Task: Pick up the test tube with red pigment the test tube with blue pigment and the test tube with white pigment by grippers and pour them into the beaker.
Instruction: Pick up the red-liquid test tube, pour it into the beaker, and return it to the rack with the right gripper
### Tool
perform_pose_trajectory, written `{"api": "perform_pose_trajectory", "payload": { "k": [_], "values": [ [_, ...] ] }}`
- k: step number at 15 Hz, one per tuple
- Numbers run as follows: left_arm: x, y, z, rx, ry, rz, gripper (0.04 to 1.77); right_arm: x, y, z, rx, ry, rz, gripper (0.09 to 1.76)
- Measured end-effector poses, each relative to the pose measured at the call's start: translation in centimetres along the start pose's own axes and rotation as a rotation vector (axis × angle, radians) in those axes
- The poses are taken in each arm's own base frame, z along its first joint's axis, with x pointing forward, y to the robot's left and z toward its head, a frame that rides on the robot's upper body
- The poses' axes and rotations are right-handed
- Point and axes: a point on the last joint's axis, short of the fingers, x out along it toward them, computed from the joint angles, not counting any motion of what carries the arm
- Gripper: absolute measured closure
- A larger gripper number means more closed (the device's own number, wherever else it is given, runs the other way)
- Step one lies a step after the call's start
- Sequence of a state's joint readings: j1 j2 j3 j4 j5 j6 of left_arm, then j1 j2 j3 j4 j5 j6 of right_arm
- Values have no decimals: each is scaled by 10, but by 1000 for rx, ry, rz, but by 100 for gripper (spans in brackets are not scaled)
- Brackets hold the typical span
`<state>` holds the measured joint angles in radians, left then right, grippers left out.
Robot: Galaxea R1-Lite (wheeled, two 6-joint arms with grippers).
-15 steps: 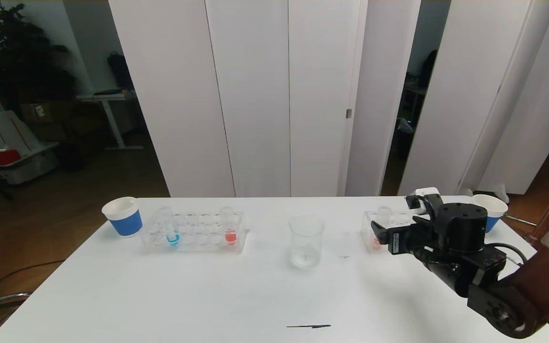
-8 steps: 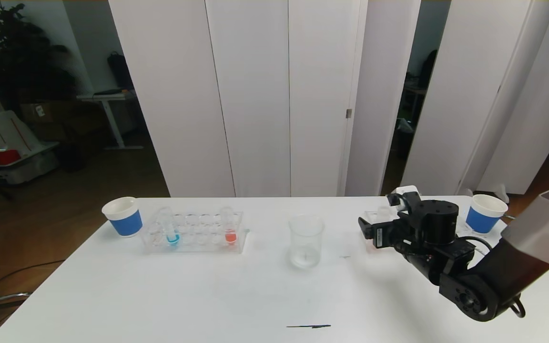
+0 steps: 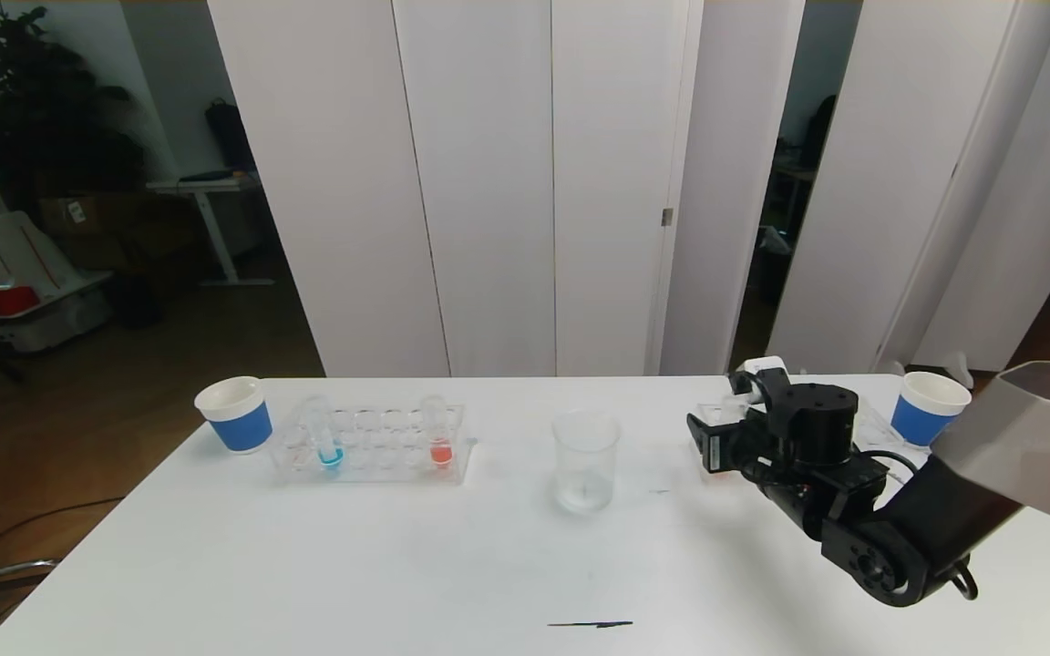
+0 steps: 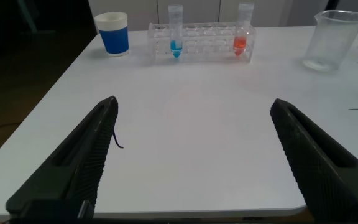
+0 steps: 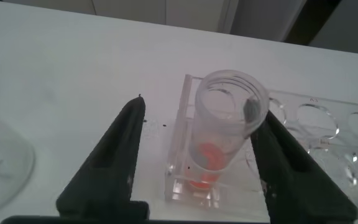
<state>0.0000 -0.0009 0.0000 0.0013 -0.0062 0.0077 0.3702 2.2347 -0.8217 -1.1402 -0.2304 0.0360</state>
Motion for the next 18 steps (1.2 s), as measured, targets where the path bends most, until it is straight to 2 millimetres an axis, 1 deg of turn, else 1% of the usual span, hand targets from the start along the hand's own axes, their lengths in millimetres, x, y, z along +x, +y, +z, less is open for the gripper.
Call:
{"api": "perform_pose_trajectory", "payload": {
  "k": [1,2,3,4,5,14,16,18],
  "values": [
    [0,0,0,0,0,0,6,1,-1,0,1,0,-6,121],
    [0,0,0,0,-1,0,6,2,-3,0,6,-3,-7,141],
    [0,0,0,0,1,1,6,2,-3,0,8,-3,-9,138],
    [0,0,0,0,0,-1,6,3,-3,0,10,-4,-9,117],
    [0,0,0,0,0,0,6,3,-3,0,10,-4,-10,127],
    [0,0,0,0,0,0,6,3,-6,3,19,-13,-14,127],
    [0,0,0,0,0,0,6,2,-6,9,25,-29,-15,127],
    [0,0,0,0,0,0,6,0,-8,18,30,-56,-14,127]
  ]
}}
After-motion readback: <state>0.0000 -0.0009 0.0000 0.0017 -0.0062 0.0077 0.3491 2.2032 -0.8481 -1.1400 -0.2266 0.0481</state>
